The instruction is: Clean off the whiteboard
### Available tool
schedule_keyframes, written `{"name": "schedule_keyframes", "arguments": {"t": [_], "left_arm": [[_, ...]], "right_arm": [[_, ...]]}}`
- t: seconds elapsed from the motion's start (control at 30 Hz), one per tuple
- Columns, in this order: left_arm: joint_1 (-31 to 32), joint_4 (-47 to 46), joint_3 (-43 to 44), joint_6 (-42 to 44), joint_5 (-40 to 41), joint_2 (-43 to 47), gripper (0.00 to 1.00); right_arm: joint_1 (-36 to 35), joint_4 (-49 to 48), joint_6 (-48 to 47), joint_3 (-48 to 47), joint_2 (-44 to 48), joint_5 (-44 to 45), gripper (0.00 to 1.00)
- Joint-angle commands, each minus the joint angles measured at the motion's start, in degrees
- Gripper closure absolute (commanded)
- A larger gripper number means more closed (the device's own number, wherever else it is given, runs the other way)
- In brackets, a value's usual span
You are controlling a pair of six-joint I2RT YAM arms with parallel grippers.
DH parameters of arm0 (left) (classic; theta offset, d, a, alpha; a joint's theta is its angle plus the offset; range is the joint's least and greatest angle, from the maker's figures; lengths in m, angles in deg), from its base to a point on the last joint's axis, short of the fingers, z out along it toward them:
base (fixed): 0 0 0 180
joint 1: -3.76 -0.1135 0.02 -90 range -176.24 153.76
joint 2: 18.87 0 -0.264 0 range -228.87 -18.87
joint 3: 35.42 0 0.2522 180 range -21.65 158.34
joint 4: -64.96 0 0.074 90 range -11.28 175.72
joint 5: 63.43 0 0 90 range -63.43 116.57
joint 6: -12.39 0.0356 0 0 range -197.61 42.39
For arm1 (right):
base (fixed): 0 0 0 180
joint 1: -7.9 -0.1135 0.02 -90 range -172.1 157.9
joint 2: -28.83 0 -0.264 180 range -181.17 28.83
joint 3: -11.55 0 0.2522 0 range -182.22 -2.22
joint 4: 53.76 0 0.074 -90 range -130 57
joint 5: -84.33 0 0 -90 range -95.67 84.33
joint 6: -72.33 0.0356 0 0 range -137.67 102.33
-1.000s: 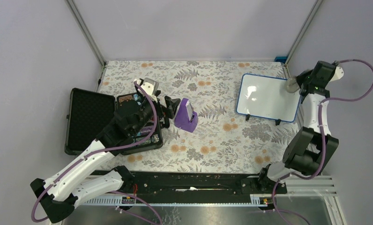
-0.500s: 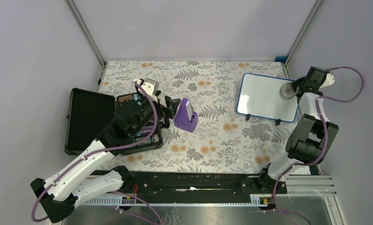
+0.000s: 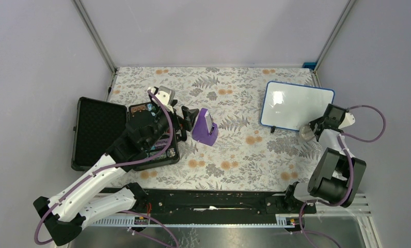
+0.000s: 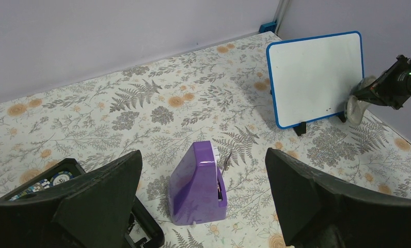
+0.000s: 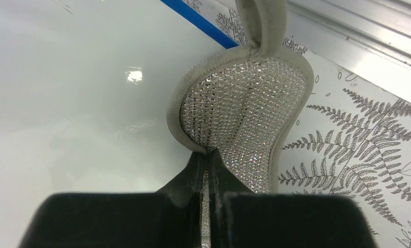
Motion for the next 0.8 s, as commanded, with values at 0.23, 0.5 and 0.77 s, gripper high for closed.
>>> {"name": "schedule_keyframes", "arguments": {"t": [0.23,0.5,0.77], "left_arm": [[0.6,-2.57,-0.33,0.01,0.22,0.94,0.01],[0.57,-2.5,-0.35,0.1,0.43,1.0,0.01],[0.6,-2.54,-0.43,0.11,0.43,1.66,0.01]], "right_arm": [[-0.22,2.24,0.25,-22.71,-2.58,-1.65,1.0],[-0.14,5.65,-0.03,-33.66,-12.83,-2.15,1.0],[-0.14,4.59,-2.31,-26.12,-13.45,1.81,1.0]]}}
